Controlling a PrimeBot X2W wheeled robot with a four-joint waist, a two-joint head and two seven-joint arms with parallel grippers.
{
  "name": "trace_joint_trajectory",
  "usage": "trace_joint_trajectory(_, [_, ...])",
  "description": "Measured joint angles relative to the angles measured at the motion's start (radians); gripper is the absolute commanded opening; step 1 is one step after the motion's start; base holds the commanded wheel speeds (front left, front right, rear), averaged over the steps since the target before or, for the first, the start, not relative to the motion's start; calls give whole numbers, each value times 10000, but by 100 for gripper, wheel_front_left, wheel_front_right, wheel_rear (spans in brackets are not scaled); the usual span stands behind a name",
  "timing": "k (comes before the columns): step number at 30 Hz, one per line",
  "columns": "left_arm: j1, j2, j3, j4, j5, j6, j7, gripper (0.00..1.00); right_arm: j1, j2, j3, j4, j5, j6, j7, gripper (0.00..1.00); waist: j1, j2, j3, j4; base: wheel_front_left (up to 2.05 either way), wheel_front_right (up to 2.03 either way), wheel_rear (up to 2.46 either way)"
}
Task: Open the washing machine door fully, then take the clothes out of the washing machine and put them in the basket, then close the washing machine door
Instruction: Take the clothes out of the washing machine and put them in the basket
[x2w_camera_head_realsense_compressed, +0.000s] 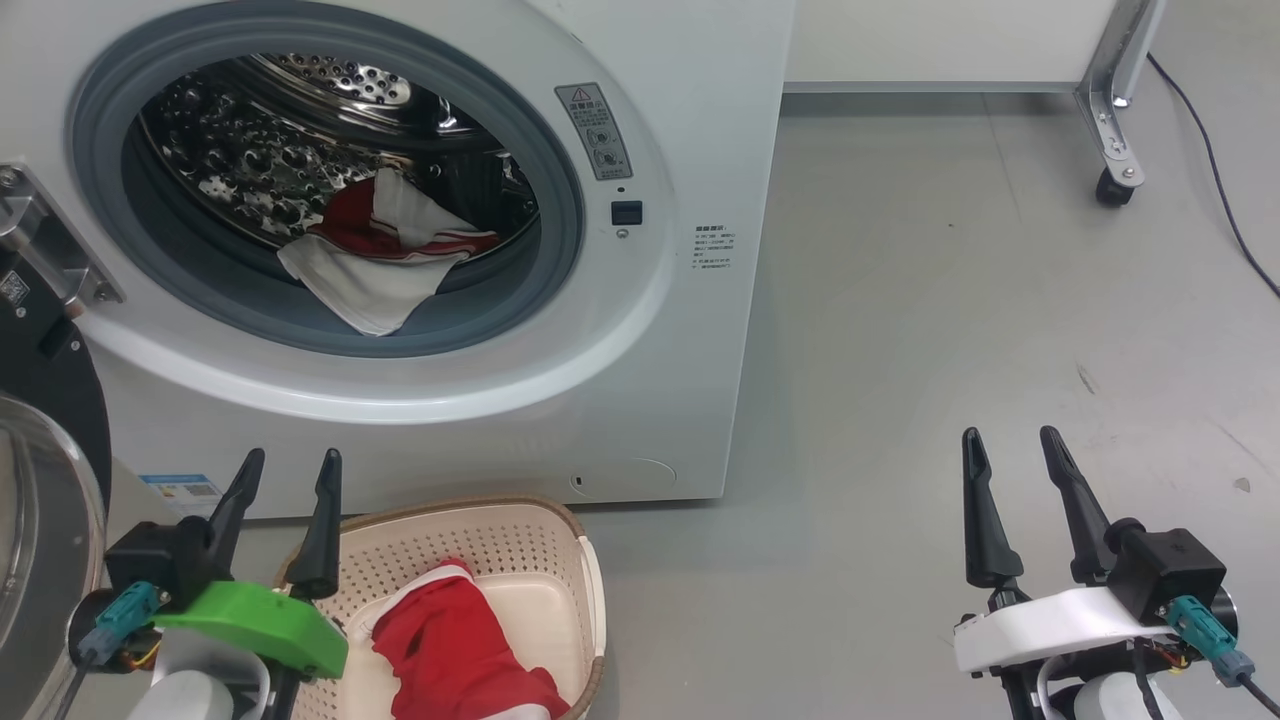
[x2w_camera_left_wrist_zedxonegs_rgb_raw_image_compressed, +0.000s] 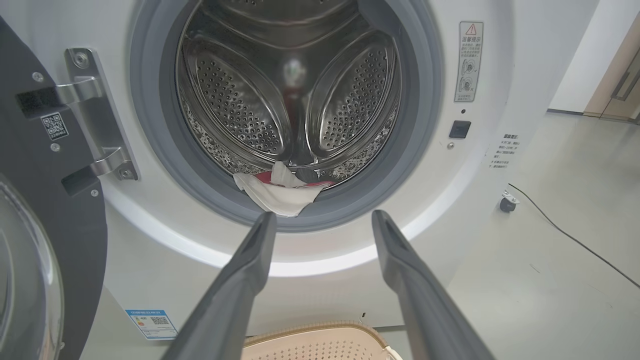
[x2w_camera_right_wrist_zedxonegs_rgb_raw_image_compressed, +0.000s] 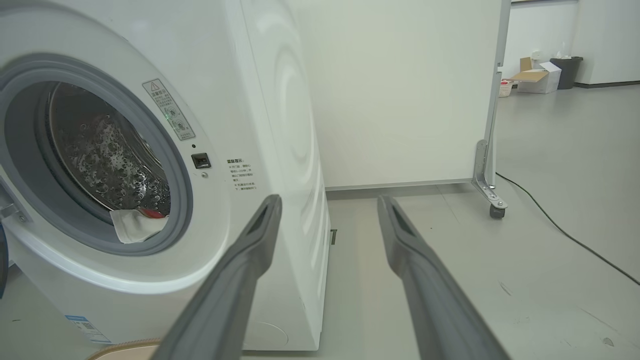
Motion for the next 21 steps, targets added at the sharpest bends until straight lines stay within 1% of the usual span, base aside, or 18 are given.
trace_joint_trajectory(21, [630, -148, 389, -692, 437, 31, 0, 100, 131, 42, 2, -35, 0, 40, 0, 100, 0, 0, 11, -205, 0, 0, 0])
